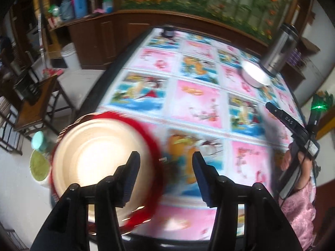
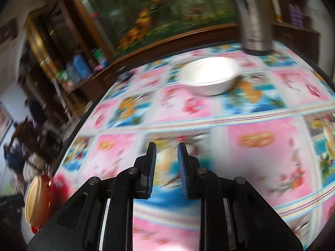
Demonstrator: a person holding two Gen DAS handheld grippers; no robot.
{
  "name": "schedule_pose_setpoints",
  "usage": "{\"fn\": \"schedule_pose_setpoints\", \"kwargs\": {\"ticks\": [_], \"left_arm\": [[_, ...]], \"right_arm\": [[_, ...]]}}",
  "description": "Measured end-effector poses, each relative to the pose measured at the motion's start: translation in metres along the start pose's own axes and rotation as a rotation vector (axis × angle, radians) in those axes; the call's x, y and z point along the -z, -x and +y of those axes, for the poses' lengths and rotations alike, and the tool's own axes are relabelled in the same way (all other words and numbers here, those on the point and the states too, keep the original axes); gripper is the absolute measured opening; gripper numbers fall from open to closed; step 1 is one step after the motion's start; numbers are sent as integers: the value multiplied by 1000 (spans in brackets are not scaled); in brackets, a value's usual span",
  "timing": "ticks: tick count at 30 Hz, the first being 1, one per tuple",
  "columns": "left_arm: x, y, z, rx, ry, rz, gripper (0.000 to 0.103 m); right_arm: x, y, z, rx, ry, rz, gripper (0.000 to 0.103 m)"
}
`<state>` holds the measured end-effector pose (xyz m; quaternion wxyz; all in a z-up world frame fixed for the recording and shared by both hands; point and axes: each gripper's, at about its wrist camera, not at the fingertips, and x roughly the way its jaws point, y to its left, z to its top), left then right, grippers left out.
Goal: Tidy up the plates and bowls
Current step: 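Open the right gripper and move it toward the white bowl, then grasp the rim of the white bowl with the right gripper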
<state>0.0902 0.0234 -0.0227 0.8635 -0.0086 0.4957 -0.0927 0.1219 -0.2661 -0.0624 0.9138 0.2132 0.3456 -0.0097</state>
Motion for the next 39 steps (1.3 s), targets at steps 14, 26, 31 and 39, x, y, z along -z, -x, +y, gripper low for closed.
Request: {"fn": "schedule_pose_setpoints", "kwargs": {"ticks": [14, 26, 31, 39], "left_arm": [[-98, -86, -131, 142, 13, 93, 55], [-189, -156, -206, 179, 96, 16, 55], [-201, -176, -218, 196, 121, 22, 55], [-201, -208, -236, 183, 117, 61, 55]], "right_arm": [[-34, -4, -133, -13, -297, -79, 20], [-35, -19, -128, -68, -314, -37, 20], [-36, -22, -135, -89, -351, -27, 20], [-37, -27, -138, -95, -387, -1, 20]]}}
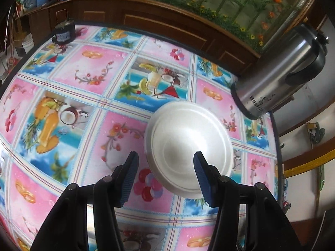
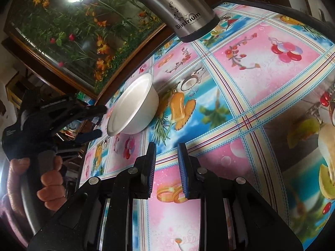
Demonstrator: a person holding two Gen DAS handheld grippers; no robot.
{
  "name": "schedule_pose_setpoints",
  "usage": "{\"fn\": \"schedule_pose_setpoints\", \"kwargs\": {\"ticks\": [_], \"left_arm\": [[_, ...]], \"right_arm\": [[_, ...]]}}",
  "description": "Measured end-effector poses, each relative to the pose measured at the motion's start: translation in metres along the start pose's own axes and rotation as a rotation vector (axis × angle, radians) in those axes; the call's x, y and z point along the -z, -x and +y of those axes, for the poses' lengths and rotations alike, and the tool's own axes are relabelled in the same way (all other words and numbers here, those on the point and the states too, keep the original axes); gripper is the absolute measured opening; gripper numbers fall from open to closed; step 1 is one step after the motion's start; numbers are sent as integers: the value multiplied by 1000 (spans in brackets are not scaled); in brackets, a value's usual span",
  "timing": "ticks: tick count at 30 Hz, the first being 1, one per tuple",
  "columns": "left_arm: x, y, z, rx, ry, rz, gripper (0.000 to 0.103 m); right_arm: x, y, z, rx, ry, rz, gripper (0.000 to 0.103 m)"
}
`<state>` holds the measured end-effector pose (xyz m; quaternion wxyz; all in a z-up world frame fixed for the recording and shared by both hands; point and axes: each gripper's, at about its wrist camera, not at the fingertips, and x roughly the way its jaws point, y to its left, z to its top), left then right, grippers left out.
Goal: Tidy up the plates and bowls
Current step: 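Grasp the rim of the white bowl with the right gripper, then carry the white bowl and lower it onto the stack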
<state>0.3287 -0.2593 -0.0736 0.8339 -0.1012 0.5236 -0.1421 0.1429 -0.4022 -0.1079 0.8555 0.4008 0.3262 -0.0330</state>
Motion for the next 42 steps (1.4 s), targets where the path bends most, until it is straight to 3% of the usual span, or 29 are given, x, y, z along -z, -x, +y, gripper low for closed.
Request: {"fn": "schedule_pose_setpoints", "kwargs": {"ticks": [10, 14, 19, 24, 27, 28, 34, 42], "left_arm": [[8, -25, 4, -32, 22, 75, 51], [15, -26, 5, -35, -1, 90, 22], [22, -16, 4, -30, -27, 77, 13], [33, -5, 9, -43, -84, 123, 12], [37, -3, 14, -36, -88, 147, 12], [39, -3, 16, -28, -88, 159, 12], [61, 8, 19, -28, -118, 210, 12], [87, 26, 38, -32, -102, 269, 12]], "right_arm": [[-4, -3, -2, -13, -16, 13, 21], [-4, -2, -1, -19, -17, 10, 21], [-5, 0, -3, -35, -35, 7, 21], [-12, 11, -9, -67, -59, -37, 22], [-16, 21, -17, -99, -112, -70, 50], [-17, 23, -21, -111, -133, -76, 54], [-26, 27, -33, -153, -207, -61, 54], [-24, 10, -15, -169, -153, 76, 55]]}}
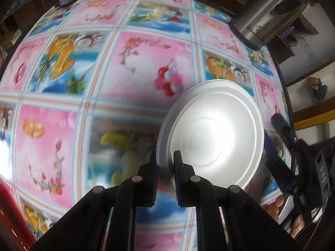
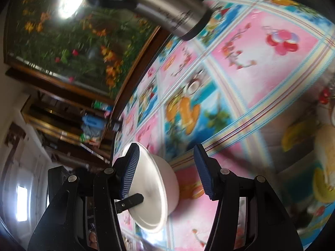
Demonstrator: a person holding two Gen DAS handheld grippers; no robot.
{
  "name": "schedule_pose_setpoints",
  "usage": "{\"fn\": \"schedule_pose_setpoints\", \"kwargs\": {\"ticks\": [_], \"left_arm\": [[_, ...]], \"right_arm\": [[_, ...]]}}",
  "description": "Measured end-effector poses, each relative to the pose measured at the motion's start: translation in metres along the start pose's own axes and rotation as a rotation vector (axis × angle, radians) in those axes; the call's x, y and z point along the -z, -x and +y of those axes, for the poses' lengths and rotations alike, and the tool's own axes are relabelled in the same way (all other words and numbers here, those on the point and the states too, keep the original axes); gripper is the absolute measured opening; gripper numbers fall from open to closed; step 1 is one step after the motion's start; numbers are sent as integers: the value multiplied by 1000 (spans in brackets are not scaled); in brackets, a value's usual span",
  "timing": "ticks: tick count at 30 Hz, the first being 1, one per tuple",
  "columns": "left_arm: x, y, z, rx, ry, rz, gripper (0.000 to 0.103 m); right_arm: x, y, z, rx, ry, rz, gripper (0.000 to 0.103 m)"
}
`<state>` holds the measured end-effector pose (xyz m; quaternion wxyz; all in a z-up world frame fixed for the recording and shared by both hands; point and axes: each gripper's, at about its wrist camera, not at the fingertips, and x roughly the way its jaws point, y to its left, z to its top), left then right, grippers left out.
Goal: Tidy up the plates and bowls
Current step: 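Carry the white bowl and lower it onto the stack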
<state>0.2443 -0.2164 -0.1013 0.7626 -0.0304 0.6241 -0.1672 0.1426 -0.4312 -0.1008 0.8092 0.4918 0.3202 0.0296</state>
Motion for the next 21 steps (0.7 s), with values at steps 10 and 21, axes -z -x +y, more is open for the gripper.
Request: {"fn": "schedule_pose_setpoints", "kwargs": {"ticks": [10, 21], "left_arm": [[26, 19, 45, -38, 72, 13, 12], [48, 27, 66, -20, 146, -4, 12]], "right_arm": [[37, -38, 46, 36, 174, 246, 53], [69, -63, 58, 96, 268, 319, 7]]}}
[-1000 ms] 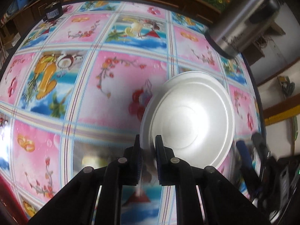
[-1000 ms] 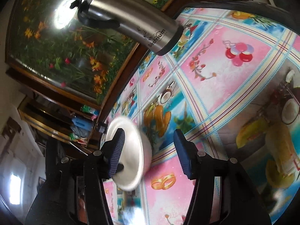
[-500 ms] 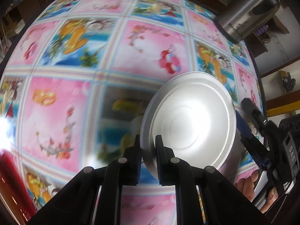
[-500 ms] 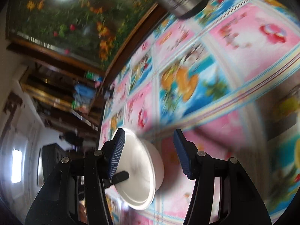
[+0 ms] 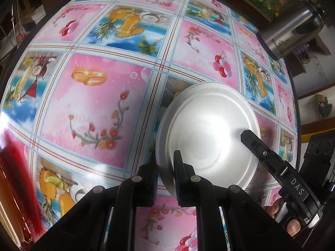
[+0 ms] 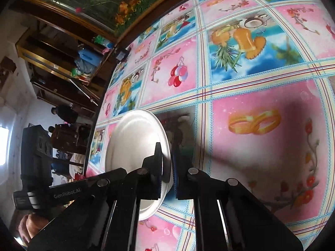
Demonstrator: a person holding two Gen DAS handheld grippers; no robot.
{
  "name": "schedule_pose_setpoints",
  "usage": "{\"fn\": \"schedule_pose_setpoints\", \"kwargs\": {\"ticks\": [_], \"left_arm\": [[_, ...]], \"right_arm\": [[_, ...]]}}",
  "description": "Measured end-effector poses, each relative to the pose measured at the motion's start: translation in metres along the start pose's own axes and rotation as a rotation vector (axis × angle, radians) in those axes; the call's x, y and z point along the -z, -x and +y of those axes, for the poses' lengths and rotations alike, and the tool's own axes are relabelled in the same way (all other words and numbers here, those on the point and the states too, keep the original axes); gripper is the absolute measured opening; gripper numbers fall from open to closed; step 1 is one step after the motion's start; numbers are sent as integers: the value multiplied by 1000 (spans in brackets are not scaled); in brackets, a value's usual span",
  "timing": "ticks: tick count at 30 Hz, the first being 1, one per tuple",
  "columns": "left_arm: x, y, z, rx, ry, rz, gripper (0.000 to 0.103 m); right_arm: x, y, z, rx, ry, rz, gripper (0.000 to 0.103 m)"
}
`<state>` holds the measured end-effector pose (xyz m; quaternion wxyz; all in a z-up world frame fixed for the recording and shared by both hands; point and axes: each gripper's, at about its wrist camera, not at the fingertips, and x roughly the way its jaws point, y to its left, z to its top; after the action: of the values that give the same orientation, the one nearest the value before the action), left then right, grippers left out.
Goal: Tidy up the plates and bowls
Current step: 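Carry the white bowl and lower it onto the stack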
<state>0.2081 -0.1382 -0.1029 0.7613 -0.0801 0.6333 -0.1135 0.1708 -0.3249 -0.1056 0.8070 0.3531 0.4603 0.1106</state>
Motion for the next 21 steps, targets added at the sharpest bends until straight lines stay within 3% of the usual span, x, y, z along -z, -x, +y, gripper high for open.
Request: {"fn": "schedule_pose_setpoints", "kwargs": {"ticks": [12, 16, 21], "left_arm": [[40, 18, 7, 30, 11, -156, 12], [64, 29, 16, 15, -39, -208, 12], [86, 55, 39, 2, -50, -282, 12]], "right_arm": [[37, 12, 5, 4, -14, -55, 8], [60, 24, 21, 16, 26, -74, 8], [88, 32, 48, -30, 53, -99, 8]]}}
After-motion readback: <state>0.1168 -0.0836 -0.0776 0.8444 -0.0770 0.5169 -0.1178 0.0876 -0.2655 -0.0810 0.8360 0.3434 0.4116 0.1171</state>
